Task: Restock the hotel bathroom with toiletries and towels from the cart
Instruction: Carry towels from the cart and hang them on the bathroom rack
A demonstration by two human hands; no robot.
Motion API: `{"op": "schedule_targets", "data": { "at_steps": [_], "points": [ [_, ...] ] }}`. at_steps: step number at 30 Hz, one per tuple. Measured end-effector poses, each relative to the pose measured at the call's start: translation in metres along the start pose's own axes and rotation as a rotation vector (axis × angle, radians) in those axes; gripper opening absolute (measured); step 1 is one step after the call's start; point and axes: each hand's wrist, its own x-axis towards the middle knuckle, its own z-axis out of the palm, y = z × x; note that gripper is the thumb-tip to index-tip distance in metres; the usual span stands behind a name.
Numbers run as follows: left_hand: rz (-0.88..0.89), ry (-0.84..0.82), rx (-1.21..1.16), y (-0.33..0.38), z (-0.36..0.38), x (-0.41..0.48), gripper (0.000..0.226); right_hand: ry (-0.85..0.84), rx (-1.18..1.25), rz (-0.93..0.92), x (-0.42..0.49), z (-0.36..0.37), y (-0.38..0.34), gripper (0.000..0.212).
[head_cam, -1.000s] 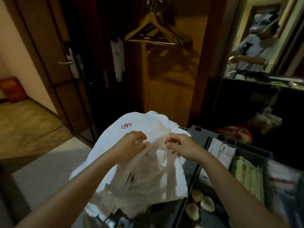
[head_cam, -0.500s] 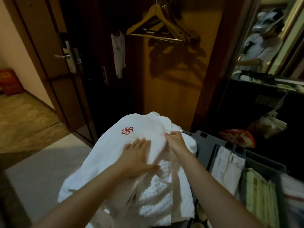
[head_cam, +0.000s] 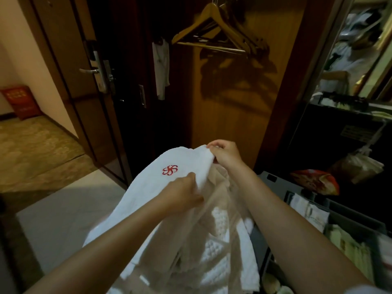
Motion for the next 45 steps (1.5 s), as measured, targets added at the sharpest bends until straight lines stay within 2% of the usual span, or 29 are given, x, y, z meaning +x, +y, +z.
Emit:
{"op": "schedule_targets", "data": {
  "at_steps": [3, 7, 13, 18, 20, 23, 26, 35, 40, 45],
  "points": [
    [-0.042, 0.118, -0.034, -0.016, -0.02, -0.004, 0.035, 0.026, 0.006, -0.01, 0.007, 0.007, -0.005, 0.022],
    [-0.095, 0.241, 0.0, -0.052, -0.035, -0.014, 0.014, 0.022, 0.025, 0.0, 0.005, 0.02, -0.005, 0.019],
    [-0.108, 0.315, -0.101, -0.084, -0.03, -0.022, 0.017, -0.028, 0.006, -0.035, -0.002, 0.045, -0.019, 0.021],
    [-0.068, 0.432, -0.232, -0.101, -0.044, -0.034, 0.028, -0.112, -0.072, -0.206, -0.002, 0.071, -0.029, 0.024],
    [-0.075, 0.428, -0.257, -0.114, -0.05, -0.037, 0.028, -0.157, -0.072, -0.204, -0.004, 0.082, -0.03, 0.026],
    [-0.099, 0.392, -0.327, -0.133, -0.051, -0.041, 0.014, -0.151, -0.115, -0.2, -0.008, 0.086, -0.03, 0.028],
    [-0.109, 0.42, -0.269, -0.142, -0.054, -0.036, 0.019, -0.119, -0.173, -0.218, -0.008, 0.075, -0.029, 0.028],
    [0.058, 0.597, -0.411, -0.104, -0.08, -0.02, 0.027, -0.086, 0.048, -0.143, -0.004, 0.053, -0.03, 0.035],
    [0.193, 0.673, -0.26, -0.085, -0.117, -0.022, 0.033, -0.098, 0.339, -0.014, -0.002, 0.049, -0.049, 0.04],
    [0.157, 0.723, -0.139, -0.102, -0.159, -0.027, 0.031, -0.13, 0.329, -0.058, 0.005, 0.068, -0.081, 0.041]
  ]
}}
